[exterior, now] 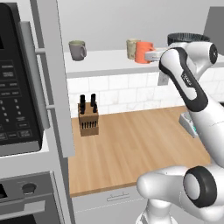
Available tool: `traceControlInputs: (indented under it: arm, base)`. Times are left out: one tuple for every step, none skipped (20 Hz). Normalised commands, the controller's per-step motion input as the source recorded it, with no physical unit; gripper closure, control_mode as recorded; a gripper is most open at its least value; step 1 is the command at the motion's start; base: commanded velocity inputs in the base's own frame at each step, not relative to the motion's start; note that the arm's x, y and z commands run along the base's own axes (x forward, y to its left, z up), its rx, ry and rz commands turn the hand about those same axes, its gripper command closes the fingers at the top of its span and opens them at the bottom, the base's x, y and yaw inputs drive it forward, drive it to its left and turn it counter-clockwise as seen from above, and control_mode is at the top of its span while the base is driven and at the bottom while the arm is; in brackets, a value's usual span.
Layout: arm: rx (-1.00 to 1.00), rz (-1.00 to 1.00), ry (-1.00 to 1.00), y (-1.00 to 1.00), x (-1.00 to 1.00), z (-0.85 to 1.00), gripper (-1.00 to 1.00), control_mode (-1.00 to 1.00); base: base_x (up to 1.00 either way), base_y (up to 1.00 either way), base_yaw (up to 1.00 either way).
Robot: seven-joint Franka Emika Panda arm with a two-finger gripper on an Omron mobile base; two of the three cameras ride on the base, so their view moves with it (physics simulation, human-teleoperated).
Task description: Gather all objects into one cabinet and sort the glasses and bowls to opposite sides.
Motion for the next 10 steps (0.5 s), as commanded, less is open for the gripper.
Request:
traceControlInputs:
  arm:
    - [-0.05,0.12,0.0,0.57,-0.21,0.06,1.0,-1.0]
    - [-0.05,0.12,0.0,0.56,-0.18,0.05,1.0,-1.0]
    - [-0.05,0.12,0.0,0.55,-0.16,0.02,1.0,-1.0]
    - [-0.05,0.12,0.01,0.54,-0.16,0.0,1.0,-1.0]
    - [-0.05,0.12,0.01,0.59,-0.11,0.0,1.0,-1.0]
    - [-0.05,0.12,0.01,0.6,-0.07,0.0,1.0,-1.0]
    - [-0.04,0.12,0.01,0.65,0.0,0.0,1.0,-1.0]
    - [-0.05,0.1,0.04,0.68,0.0,0.0,1.0,-1.0]
    - [-0.04,0.07,0.04,0.65,0.0,0.01,1.0,-1.0]
    - [-0.03,0.07,0.05,0.64,0.0,0.01,1.0,-1.0]
  base:
    - [0.0,0.0,0.0]
    - [0.0,0.0,0.0]
    - [0.0,0.0,0.0]
    - [0.0,0.0,0.0]
    - [0.0,0.0,0.0]
    - [0.0,0.0,0.0]
    - [0.0,0.0,0.0]
    - [0.0,0.0,0.0]
    - [0.0,0.0,0.0]
    - [0.0,0.0,0.0]
